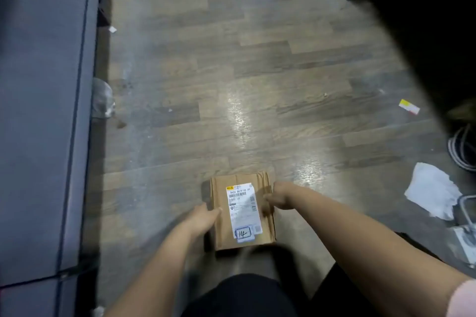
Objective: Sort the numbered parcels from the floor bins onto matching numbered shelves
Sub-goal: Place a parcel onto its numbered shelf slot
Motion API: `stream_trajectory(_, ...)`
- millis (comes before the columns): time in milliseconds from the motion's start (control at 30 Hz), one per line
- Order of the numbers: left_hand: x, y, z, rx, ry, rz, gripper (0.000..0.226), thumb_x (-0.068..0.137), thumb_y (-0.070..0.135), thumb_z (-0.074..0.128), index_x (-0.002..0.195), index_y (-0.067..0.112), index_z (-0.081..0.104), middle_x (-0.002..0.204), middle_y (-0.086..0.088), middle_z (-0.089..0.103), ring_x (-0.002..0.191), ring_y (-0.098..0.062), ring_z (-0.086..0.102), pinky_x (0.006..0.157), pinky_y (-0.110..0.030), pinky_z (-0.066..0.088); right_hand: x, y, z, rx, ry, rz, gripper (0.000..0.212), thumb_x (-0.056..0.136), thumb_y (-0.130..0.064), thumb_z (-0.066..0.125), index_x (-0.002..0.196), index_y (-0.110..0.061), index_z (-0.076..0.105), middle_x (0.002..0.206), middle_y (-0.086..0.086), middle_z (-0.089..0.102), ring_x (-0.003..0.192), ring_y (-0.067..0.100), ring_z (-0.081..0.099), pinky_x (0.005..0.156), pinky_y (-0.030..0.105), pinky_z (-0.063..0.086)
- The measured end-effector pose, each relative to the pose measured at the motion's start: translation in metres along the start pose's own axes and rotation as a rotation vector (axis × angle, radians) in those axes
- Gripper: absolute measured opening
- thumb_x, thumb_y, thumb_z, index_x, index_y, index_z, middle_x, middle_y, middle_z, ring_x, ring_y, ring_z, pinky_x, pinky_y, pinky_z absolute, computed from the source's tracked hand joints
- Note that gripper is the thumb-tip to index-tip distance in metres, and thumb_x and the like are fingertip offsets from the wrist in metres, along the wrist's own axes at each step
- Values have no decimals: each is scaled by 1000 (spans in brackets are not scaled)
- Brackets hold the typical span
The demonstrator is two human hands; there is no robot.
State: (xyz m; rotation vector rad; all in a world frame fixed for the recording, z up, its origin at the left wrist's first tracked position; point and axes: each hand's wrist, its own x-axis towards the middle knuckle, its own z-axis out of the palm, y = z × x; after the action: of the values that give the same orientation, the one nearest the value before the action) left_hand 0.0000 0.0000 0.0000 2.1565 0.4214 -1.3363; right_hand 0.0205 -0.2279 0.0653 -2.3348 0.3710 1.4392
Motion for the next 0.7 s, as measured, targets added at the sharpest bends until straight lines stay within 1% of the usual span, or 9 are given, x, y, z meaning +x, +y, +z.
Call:
stream_trajectory(100,27,-9,15,-84,-11,-29,82,80,63,51,144,13,42,145,-6,47,131,-24,46,111,-32,34,20,-1,11,107,-31,-22,34,100,-24,45,124,-3,59,109,12,65,94,27,62,78,28,50)
stream_trajectory(167,27,-2,21,-126,-13,-7,76,81,60,51,143,17,42,144,-5,49,129,-24,48,110,-35,36,24,-5,19,250,-13,6,32,100,-23,44,123,-4,53,96,11,62,70,21,53,53,25,44)
stream_trajectory(233,20,4,24,-235,2,17,59,93,46,54,143,17,41,141,-6,52,126,-23,51,107,-33,39,22,-9,20,380,30,19,37,99,-24,48,128,-2,42,115,16,58,77,23,52,46,23,38)
stream_trajectory(300,10,13,17,-314,51,24,49,97,35,52,141,16,40,138,-6,54,123,-22,53,101,-29,41,13,-15,9,422,74,-12,34,98,-23,51,125,-3,42,109,14,53,75,19,50,43,19,34)
stream_trajectory(367,-11,29,0,-382,108,66,44,98,30,52,138,16,41,134,-6,56,115,-21,54,94,-27,41,0,-23,-13,482,108,-30,41,97,-21,50,131,0,39,104,11,45,63,12,40,45,20,30)
stream_trajectory(433,-44,51,-23,-430,168,118,39,98,27,54,133,18,43,131,-5,58,107,-19,54,89,-26,40,-24,-33,-38,507,126,-46,44,95,-16,46,135,0,35,105,11,42,65,14,37,48,23,27)
stream_trajectory(500,-82,74,-54,-474,214,142,39,97,27,55,133,20,43,130,-3,58,109,-20,55,91,-28,41,-63,-47,-69,522,177,-74,41,94,-12,41,134,-2,37,108,11,46,80,22,45,54,24,32)
stream_trajectory(567,-115,92,-76,-495,237,177,43,97,27,55,137,21,41,130,-1,57,110,-19,54,92,-27,40,-95,-57,-94,530,231,-110,39,92,-11,40,131,-4,41,118,16,54,95,31,51,68,32,45)
stream_trajectory(700,-215,136,-133,-549,262,246,50,96,27,56,142,27,38,132,5,57,112,-16,55,95,-28,40,-199,-84,-162,461,311,-147,40,93,-14,38,133,-6,40,128,21,53,112,38,54,88,38,47)
